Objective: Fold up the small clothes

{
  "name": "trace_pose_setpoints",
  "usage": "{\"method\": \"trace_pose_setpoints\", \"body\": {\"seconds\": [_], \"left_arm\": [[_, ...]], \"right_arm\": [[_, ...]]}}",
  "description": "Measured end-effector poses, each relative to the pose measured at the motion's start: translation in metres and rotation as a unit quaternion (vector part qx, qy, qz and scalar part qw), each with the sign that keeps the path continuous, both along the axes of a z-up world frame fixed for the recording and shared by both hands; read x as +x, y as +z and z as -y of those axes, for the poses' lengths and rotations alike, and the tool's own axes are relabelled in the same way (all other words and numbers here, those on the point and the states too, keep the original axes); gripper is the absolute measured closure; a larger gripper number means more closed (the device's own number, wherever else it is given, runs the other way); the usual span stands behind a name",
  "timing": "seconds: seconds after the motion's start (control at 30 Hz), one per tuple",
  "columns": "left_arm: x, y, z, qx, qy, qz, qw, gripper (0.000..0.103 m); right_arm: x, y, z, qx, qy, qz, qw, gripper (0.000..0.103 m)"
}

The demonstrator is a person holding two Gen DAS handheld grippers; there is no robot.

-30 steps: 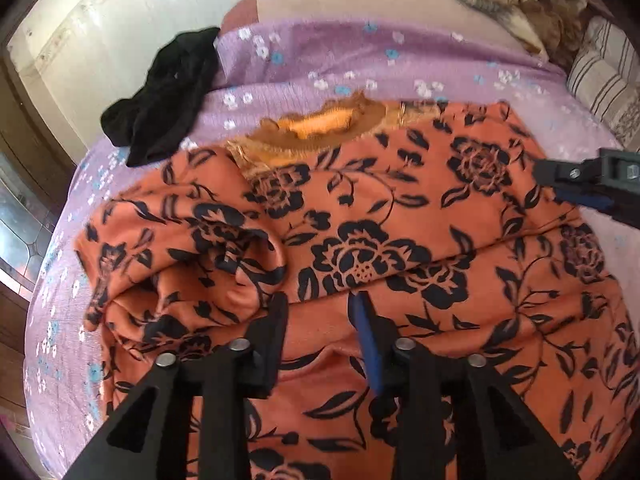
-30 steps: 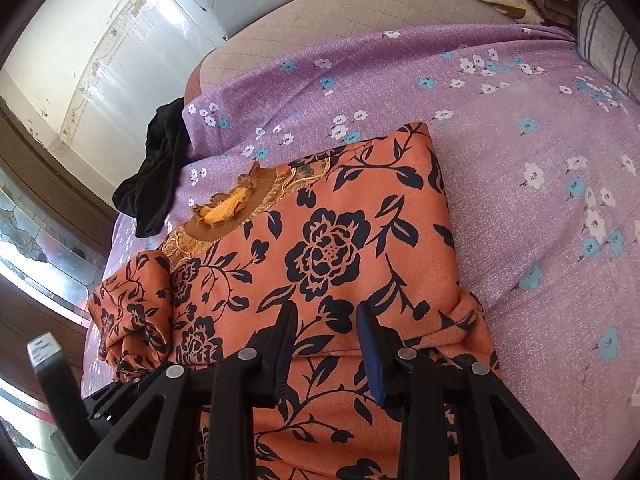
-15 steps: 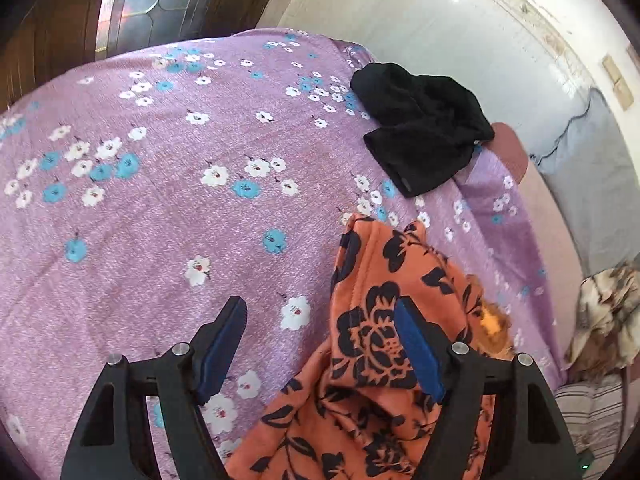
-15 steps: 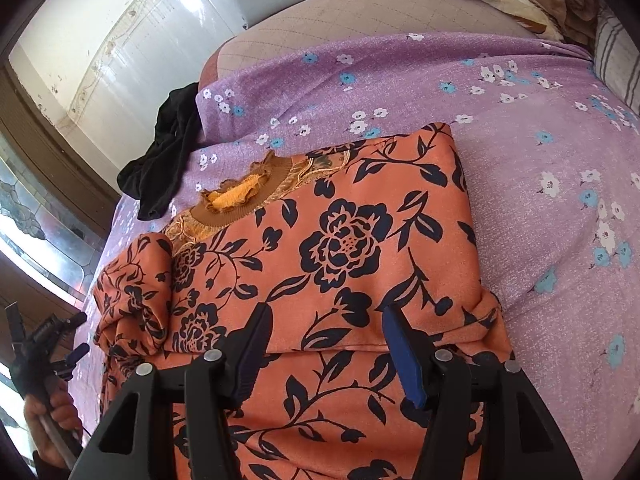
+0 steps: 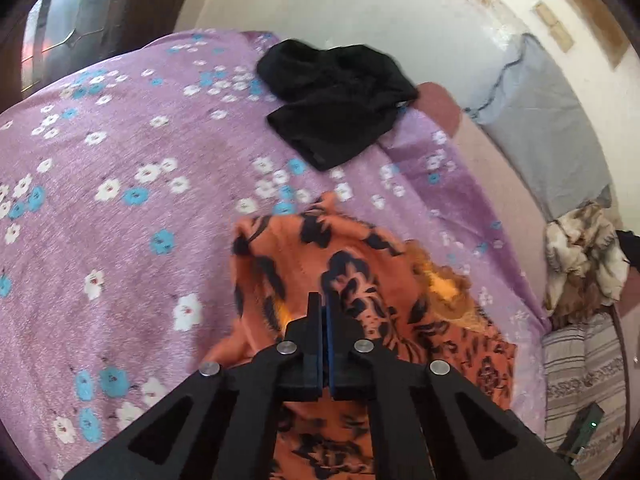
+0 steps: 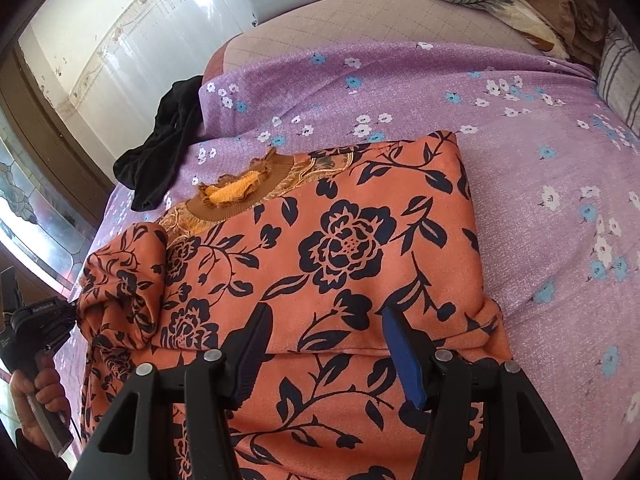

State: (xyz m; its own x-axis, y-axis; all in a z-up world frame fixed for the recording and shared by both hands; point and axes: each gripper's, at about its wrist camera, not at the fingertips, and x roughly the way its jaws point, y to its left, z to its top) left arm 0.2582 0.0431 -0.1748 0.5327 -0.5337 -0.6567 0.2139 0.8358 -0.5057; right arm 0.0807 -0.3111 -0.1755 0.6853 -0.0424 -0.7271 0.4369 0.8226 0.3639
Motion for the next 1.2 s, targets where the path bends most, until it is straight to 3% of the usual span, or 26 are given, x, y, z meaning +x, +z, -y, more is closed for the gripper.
{"method": "trace_pose_setpoints", "body": {"seconds": [0.13,0.27,0.37,0.43,0.53,0.63,0.7,0.77,0.87,1.0,1.13,1.2], "left_arm": [[-0.042,0.029,0.060,-0.026,-0.112,0.049,0.9922,0.103],[-0.091,0.018,0.144,0.041,-0.249,0.057,0.9660,0.102],[-0.106,0.005,0.171,0.127,-0.282,0.060,0.9492,0.073],[-0.101,0.014,0.155,0.133,-0.254,0.086,0.9540,0.048],[-0.073,0.043,0.102,0.068,-0.174,0.104,0.9768,0.029],[-0.043,0.053,0.046,0.020,-0.083,0.091,0.9921,0.026],[-0.025,0.042,0.023,0.034,-0.029,0.064,0.9970,0.026],[-0.012,0.025,0.012,0.034,-0.007,0.023,0.9991,0.028],[-0.005,0.007,0.021,0.071,-0.006,-0.013,0.9974,0.028],[0.004,-0.002,0.011,0.115,0.050,-0.043,0.9912,0.028],[0.009,-0.011,-0.013,0.222,0.112,-0.056,0.9670,0.028],[0.014,-0.019,-0.023,0.244,0.119,-0.074,0.9597,0.028]], "right_arm": [[-0.001,0.003,0.002,-0.002,-0.009,0.008,1.000,0.042],[-0.003,0.004,0.006,0.002,-0.027,0.016,1.000,0.042],[-0.010,0.005,0.017,0.022,-0.046,0.030,0.998,0.041],[-0.015,0.008,0.023,0.030,-0.059,0.042,0.997,0.040],[-0.018,0.012,0.027,0.036,-0.061,0.055,0.996,0.038],[-0.015,0.017,0.020,0.032,-0.038,0.065,0.997,0.038],[-0.010,0.022,0.007,0.013,-0.008,0.069,0.998,0.038],[-0.005,0.026,-0.011,-0.004,0.032,0.070,0.997,0.038],[0.002,0.027,-0.040,-0.013,0.091,0.070,0.993,0.038],[0.008,0.037,-0.074,-0.011,0.141,0.085,0.986,0.038],[0.025,0.046,-0.104,0.013,0.153,0.094,0.984,0.028],[0.043,0.047,-0.117,0.032,0.139,0.082,0.986,0.028]]}}
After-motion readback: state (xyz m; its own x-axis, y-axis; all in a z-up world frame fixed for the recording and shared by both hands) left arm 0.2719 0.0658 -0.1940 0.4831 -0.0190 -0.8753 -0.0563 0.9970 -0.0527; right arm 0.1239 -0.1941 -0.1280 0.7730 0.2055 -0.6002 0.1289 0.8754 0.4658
